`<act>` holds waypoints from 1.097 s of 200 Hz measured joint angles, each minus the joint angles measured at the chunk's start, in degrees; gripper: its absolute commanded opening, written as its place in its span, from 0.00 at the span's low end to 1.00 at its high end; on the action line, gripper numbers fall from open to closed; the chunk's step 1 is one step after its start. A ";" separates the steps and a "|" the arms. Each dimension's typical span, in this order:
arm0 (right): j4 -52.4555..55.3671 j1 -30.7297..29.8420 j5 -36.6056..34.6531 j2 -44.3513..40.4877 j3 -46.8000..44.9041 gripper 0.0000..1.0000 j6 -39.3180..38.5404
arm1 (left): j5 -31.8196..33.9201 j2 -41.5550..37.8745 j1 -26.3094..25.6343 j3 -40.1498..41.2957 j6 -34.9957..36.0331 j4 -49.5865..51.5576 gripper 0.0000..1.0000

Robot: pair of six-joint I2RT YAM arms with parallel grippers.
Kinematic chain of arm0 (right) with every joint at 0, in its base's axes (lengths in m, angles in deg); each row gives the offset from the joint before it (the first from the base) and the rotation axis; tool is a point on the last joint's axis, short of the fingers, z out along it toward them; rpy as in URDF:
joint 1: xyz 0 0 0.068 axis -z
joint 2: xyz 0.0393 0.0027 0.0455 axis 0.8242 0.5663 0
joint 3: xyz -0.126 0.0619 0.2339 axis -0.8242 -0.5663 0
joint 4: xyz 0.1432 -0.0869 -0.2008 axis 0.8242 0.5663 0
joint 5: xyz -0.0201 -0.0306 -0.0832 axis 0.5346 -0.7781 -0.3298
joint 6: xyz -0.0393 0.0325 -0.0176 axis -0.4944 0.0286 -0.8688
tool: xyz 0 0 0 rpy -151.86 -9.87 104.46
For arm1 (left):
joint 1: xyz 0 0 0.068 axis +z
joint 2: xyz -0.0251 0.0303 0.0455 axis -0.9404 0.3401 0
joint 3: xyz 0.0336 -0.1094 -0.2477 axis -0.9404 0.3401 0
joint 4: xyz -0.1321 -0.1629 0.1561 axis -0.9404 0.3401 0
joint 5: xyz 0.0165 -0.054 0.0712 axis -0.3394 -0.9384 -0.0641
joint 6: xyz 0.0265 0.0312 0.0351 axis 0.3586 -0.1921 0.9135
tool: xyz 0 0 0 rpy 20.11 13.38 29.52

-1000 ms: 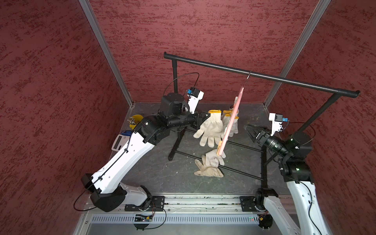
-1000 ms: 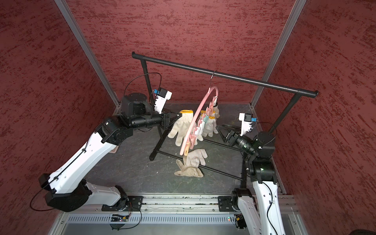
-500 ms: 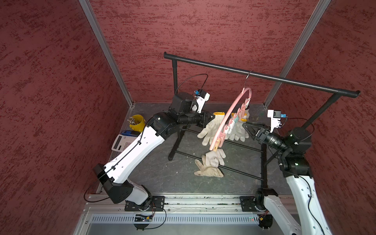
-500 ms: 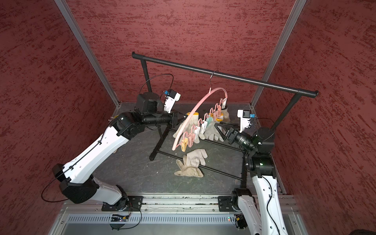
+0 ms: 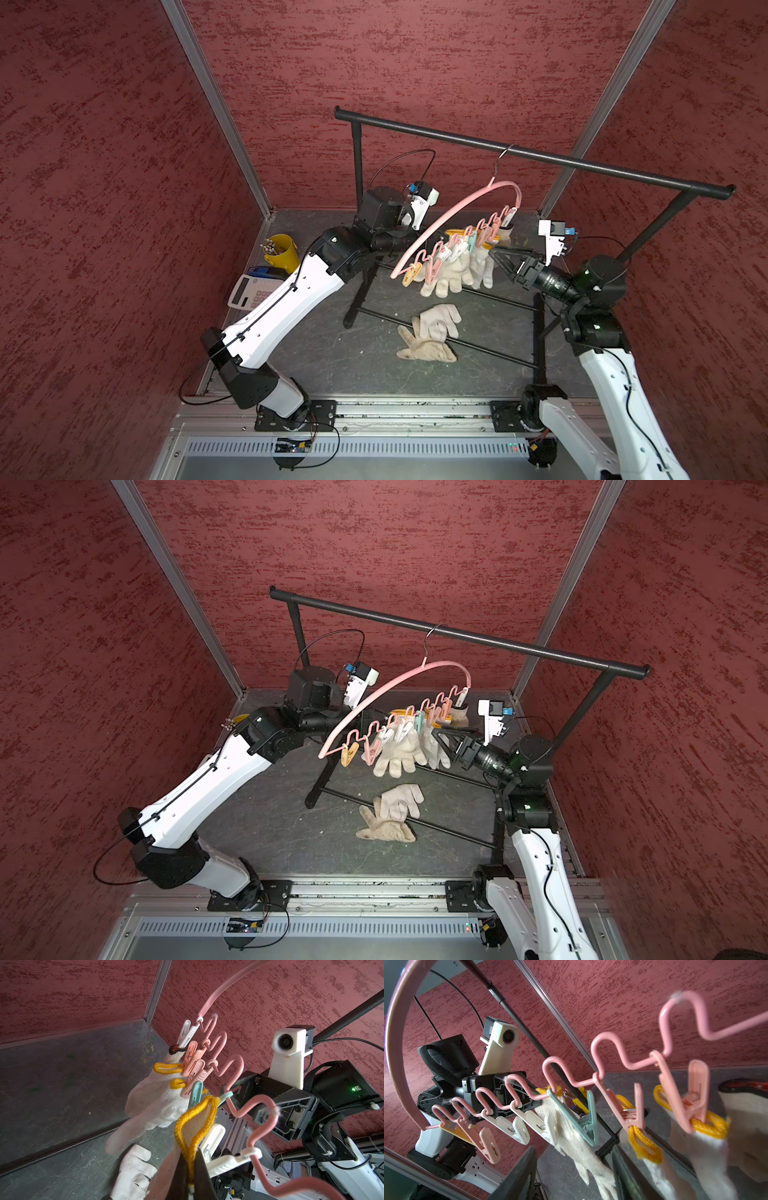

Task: Clip the gloves onto a hanger to dry
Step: Open the clamp at the hanger.

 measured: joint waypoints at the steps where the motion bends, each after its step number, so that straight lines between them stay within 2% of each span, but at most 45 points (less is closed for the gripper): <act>1: -0.04 -0.07 -0.02 0.00 0.00 0.58 0.02 | -0.02 0.02 0.00 -0.02 0.00 0.00 0.00; 83: -0.92 -5.42 -2.62 2.25 0.00 0.58 -0.22 | -0.04 0.20 -0.09 -0.02 -0.20 0.00 0.00; 219: -1.92 -7.39 -7.85 5.57 0.00 0.59 -2.86 | -0.11 0.00 -0.02 0.20 -0.17 -0.04 0.00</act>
